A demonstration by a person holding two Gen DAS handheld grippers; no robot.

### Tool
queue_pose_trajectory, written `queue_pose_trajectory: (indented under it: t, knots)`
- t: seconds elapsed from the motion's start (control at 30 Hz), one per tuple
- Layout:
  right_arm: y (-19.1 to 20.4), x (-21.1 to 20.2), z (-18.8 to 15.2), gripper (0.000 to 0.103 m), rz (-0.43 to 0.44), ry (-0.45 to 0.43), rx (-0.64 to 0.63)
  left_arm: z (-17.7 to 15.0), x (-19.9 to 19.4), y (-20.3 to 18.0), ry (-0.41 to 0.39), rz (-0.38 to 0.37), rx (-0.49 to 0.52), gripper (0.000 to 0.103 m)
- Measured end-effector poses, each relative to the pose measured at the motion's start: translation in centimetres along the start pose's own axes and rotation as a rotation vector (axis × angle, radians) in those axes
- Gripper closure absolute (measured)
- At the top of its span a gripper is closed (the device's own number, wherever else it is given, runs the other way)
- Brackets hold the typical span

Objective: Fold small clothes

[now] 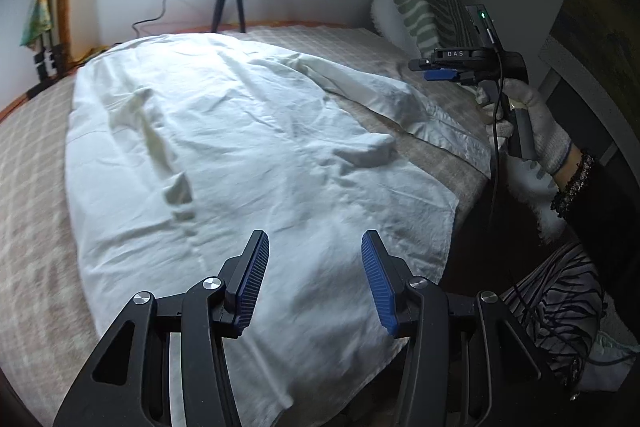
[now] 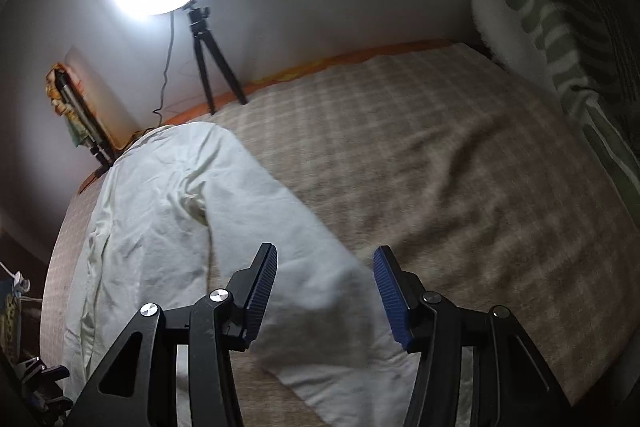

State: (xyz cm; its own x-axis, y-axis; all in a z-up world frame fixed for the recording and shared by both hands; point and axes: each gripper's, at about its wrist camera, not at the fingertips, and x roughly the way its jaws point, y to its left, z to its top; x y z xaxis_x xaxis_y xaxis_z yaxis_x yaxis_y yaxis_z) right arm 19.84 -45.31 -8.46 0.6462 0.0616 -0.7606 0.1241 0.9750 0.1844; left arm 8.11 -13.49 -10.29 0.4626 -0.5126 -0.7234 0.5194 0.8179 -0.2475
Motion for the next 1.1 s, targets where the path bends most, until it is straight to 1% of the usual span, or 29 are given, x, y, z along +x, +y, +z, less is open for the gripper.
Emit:
queue_pose_trajectory:
  t: [0.03, 0.1, 0.17, 0.23, 0.33, 0.37, 0.4, 0.43, 0.47, 0.5, 0.57, 0.73, 0.8, 0.87, 1.03, 1.1]
  knots:
    - [-1.3, 0.3, -0.1, 0.050, 0.002, 0.009, 0.024, 0.2, 0.5, -0.3, 0.006, -0.006, 0.006, 0.056]
    - [-3.4, 1.1, -0.4, 0.045, 0.015, 0.034, 0.064, 0.6, 1.4, -0.6, 0.019, -0.014, 0.011, 0.056]
    - [-4.9, 2.2, -0.7, 0.042, 0.072, 0.072, 0.095, 0.9, 2.2, -0.8, 0.027, -0.024, 0.004, 0.056]
    - [-5.6, 2.9, -1.1, 0.042, 0.115, 0.100, 0.096, 1.1, 2.7, -0.7, 0.032, -0.030, -0.007, 0.056]
    - [-5.6, 3.5, -1.9, 0.042, 0.147, 0.125, 0.055, 1.2, 3.4, -0.4, 0.047, -0.030, -0.016, 0.056]
    - [-5.5, 3.4, -2.1, 0.046, 0.168, 0.130, 0.040, 1.1, 3.7, -0.3, 0.054, -0.030, -0.021, 0.056]
    - [-5.6, 3.3, -2.4, 0.061, 0.181, 0.134, 0.032, 1.1, 3.9, -0.1, 0.061, -0.029, -0.027, 0.056]
    - [-5.5, 3.2, -2.5, 0.070, 0.190, 0.136, 0.028, 1.2, 4.0, 0.0, 0.065, -0.028, -0.032, 0.056]
    - [-5.6, 3.2, -2.7, 0.084, 0.198, 0.141, 0.035, 1.2, 4.1, 0.1, 0.068, -0.027, -0.037, 0.056]
    - [-5.6, 3.1, -2.8, 0.093, 0.204, 0.143, 0.044, 1.2, 4.2, 0.1, 0.069, -0.027, -0.040, 0.056]
    - [-5.5, 2.6, -2.9, 0.101, 0.217, 0.129, 0.057, 1.2, 4.2, 0.1, 0.066, -0.029, -0.043, 0.056]
    - [-2.9, -0.1, -2.0, 0.103, 0.272, 0.065, 0.040, 1.1, 3.7, 0.3, 0.045, -0.025, -0.049, 0.056]
    - [-1.1, -1.2, -1.7, 0.103, 0.280, 0.048, 0.025, 1.0, 3.5, 0.4, 0.041, -0.023, -0.057, 0.056]
    - [1.6, -2.3, -1.8, 0.103, 0.288, 0.034, -0.027, 1.0, 3.4, 0.6, 0.033, -0.018, -0.066, 0.056]
    - [8.4, -3.4, -3.3, 0.103, 0.341, 0.058, -0.162, 1.1, 2.7, 1.6, 0.010, -0.022, -0.116, 0.056]
    - [10.8, -3.4, -4.2, 0.103, 0.372, 0.083, -0.210, 1.1, 2.3, 1.9, -0.001, -0.019, -0.125, 0.056]
